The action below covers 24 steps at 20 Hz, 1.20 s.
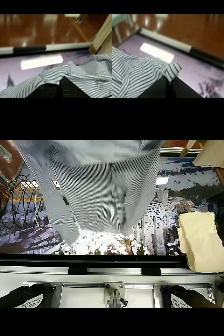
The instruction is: Fold the shirts.
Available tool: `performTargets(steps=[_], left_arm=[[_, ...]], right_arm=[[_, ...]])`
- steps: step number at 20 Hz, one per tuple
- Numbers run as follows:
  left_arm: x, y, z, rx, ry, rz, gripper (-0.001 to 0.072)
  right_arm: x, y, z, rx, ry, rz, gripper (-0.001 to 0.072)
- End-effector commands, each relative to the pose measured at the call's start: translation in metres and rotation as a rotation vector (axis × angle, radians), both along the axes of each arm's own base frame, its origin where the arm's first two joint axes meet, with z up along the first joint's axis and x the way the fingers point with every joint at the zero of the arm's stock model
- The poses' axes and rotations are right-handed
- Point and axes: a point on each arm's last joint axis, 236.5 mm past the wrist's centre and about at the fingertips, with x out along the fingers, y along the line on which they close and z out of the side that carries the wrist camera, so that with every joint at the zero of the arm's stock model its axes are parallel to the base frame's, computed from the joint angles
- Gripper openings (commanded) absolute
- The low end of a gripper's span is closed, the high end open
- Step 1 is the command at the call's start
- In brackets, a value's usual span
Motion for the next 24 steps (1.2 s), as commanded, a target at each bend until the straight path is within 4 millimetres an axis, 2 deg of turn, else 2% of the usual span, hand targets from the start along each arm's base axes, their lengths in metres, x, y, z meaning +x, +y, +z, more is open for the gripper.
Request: performTargets(steps=[1, 2, 4, 5, 7, 9, 11, 13, 15, 17, 21, 24], left_arm=[[-0.110, 0.012, 0.108, -0.231, -0.306, -0.116, 0.0048], [-0.128, 0.016, 0.105, -0.235, -0.305, -0.122, 0.0047], [-0.151, 0.021, 0.087, -0.200, -0.262, -0.127, 0.0048], [-0.158, 0.023, 0.075, -0.166, -0.228, -0.124, 0.0047], [-0.159, 0.029, 0.049, -0.113, -0.132, -0.095, 0.0048], [-0.149, 0.042, 0.018, -0.040, -0.023, -0.025, 0.0047], [-0.130, 0.059, -0.022, 0.065, 0.106, 0.064, 0.0047], [-0.105, 0.071, -0.066, 0.134, 0.254, 0.140, 0.0048], [-0.077, 0.065, -0.103, 0.183, 0.356, 0.150, 0.0048], [-0.046, 0.055, -0.147, 0.231, 0.474, 0.145, 0.0048], [0.015, 0.034, -0.250, 0.334, 0.724, 0.135, 0.0048], [0.046, 0.023, -0.316, 0.391, 0.871, 0.127, 0.0048]], right_arm=[[-0.118, -0.027, 0.122, 0.071, -0.340, -0.048, 0.0081], [-0.145, -0.034, 0.133, 0.075, -0.374, -0.061, 0.0081], [-0.181, -0.047, 0.142, 0.080, -0.393, -0.094, 0.0081], [-0.193, -0.054, 0.140, 0.084, -0.373, -0.117, 0.0081], [-0.205, -0.061, 0.120, 0.087, -0.268, -0.140, 0.0081], [-0.206, -0.061, 0.081, 0.074, -0.082, -0.143, 0.0081], [-0.204, -0.058, 0.029, 0.056, 0.156, -0.141, 0.0081], [-0.199, -0.055, -0.035, 0.046, 0.446, -0.156, 0.0081], [-0.196, -0.050, -0.108, -0.022, 0.738, -0.149, 0.0081], [-0.180, -0.043, -0.173, -0.059, 0.921, -0.134, 0.0082], [-0.095, -0.020, -0.289, -0.008, 0.986, -0.158, 0.0083], [-0.035, 0.006, -0.362, -0.013, 0.998, -0.168, 0.0090]])
